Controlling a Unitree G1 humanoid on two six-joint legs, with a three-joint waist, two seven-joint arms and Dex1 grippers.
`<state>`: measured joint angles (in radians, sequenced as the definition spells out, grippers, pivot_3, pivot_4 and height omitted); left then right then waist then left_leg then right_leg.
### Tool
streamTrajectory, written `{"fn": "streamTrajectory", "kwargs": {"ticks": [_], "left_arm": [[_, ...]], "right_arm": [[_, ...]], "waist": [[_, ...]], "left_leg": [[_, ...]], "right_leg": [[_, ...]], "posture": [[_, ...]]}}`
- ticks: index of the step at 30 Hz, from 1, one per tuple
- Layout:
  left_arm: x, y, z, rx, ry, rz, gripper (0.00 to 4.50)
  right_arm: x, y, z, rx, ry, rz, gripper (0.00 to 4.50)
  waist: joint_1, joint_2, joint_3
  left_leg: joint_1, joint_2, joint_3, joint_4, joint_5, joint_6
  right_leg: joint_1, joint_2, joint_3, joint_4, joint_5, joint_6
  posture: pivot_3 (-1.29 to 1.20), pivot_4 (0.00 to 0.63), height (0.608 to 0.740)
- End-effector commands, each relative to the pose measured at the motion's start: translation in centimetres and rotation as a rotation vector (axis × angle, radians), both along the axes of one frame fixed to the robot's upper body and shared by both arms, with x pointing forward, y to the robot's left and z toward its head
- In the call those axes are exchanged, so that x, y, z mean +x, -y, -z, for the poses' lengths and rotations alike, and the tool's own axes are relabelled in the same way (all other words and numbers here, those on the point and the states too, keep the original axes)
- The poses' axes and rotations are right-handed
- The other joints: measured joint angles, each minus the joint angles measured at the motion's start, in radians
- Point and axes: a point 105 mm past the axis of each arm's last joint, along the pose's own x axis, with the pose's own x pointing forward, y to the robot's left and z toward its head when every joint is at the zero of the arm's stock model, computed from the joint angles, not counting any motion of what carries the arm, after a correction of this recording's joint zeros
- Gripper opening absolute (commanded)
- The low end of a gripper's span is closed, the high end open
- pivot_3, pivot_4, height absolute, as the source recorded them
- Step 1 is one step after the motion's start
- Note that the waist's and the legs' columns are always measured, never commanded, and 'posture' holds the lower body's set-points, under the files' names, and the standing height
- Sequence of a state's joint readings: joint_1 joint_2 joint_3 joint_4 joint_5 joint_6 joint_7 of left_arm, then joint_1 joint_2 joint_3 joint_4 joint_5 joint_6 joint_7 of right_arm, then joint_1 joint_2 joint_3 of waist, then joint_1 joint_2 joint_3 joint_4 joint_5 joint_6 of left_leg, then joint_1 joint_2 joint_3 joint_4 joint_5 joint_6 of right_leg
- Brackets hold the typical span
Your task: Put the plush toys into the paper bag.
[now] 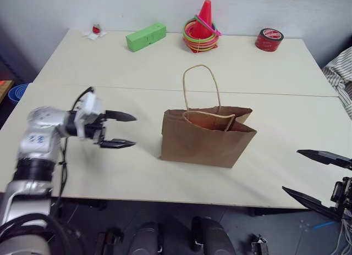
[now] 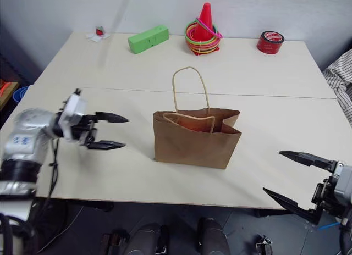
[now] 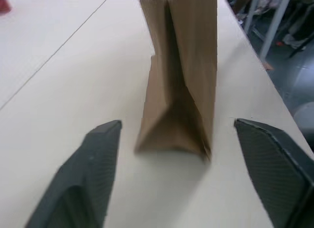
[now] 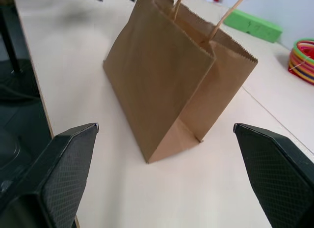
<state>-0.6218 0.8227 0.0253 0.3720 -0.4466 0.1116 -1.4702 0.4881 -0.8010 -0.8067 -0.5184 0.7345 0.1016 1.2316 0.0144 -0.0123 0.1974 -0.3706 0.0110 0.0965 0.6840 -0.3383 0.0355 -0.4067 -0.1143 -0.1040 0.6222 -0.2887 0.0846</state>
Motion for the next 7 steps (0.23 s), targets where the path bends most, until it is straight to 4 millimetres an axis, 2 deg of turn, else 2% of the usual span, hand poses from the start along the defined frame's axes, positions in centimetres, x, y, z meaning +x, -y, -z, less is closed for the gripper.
{"fn": "streamTrajectory", "kwargs": {"ticks": [1,7], "left_arm": [[-1.6,-2.4,-0.4,0.068,0.081,-0.102,4.4],[-4.1,-4.7,0.1,0.105,0.107,-0.251,4.4]], "right_arm": [[0.4,1.6,-0.4,-0.072,0.002,-0.017,4.5],[2.6,3.5,-0.1,-0.118,-0.014,-0.053,4.5]], "waist": [[-0.001,0.0,0.0],[0.008,0.0,0.0]], "left_leg": [[0.0,0.0,0.0,0.0,0.0,0.0],[0.001,0.0,-0.001,0.0,-0.001,0.0]], "right_leg": [[0.0,0.0,0.0,0.0,0.0,0.0],[0.0,-0.003,0.0,-0.003,0.0,-0.001]], "posture": [[0.0,0.15,0.74],[0.0,0.15,0.74]]}}
